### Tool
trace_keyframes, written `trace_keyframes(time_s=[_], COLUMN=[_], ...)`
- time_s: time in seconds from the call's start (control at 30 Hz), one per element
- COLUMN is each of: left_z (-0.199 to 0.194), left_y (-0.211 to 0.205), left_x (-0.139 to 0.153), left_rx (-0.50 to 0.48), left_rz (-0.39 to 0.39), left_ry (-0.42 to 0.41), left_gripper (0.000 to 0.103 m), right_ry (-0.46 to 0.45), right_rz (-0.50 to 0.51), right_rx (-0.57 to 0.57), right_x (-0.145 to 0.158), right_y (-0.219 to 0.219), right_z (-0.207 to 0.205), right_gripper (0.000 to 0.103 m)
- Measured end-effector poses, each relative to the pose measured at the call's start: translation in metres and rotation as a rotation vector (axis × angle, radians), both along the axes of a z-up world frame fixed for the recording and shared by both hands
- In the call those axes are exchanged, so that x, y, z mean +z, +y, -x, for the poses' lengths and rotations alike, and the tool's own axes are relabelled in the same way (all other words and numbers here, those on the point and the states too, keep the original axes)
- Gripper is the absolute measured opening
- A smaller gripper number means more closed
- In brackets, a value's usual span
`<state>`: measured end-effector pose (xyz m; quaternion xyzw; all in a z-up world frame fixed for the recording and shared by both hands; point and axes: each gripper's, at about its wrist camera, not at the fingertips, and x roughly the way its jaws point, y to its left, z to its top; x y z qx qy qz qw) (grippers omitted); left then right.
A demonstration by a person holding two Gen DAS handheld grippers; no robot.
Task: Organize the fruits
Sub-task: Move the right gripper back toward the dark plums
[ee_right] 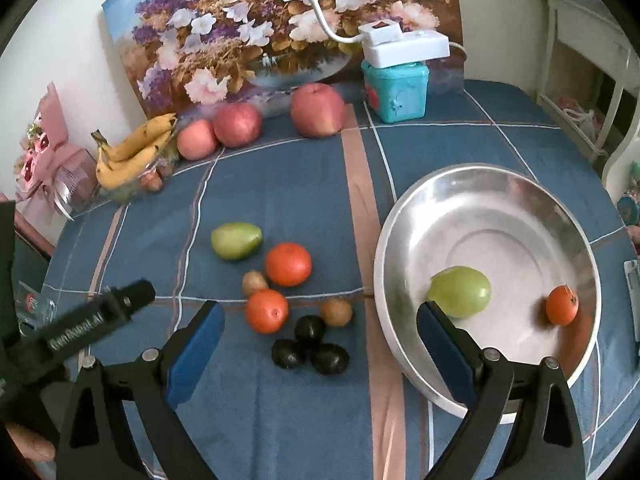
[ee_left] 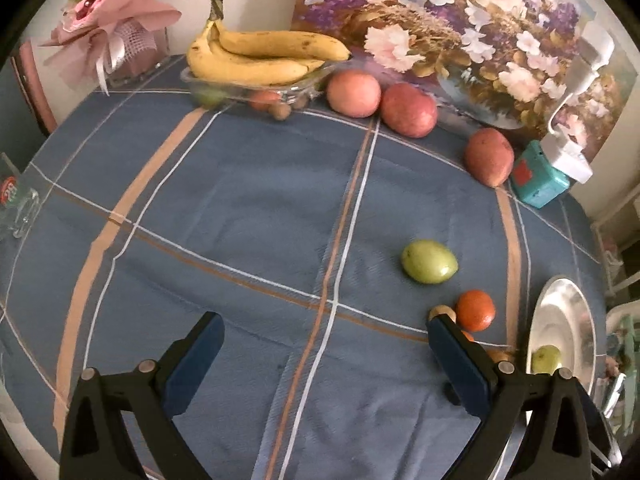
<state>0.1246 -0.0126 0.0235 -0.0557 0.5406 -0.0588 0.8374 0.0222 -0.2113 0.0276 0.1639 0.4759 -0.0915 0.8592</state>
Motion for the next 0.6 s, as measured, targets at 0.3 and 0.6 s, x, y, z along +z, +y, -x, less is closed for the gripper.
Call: trace_keyframes(time_s=[0.3,0.6], left_z=[0.001,0.002], left_y=[-0.010,-0.023], left_x=[-0.004,-0.030], left_rx=[-0.057,-0.093], left_rz=[-0.042,0.020], left_ry=[0.014,0.106], left_gripper=[0.103,0.103], right_ry=[-0.006,0.146], right_rz=[-0.038,-0.076], right_rx=[0.019,0.034], right_x=[0.004,-0.022], right_y=[0.000,0.004], right_z=[-0.001,-0.007], right_gripper=[0.097,0.096])
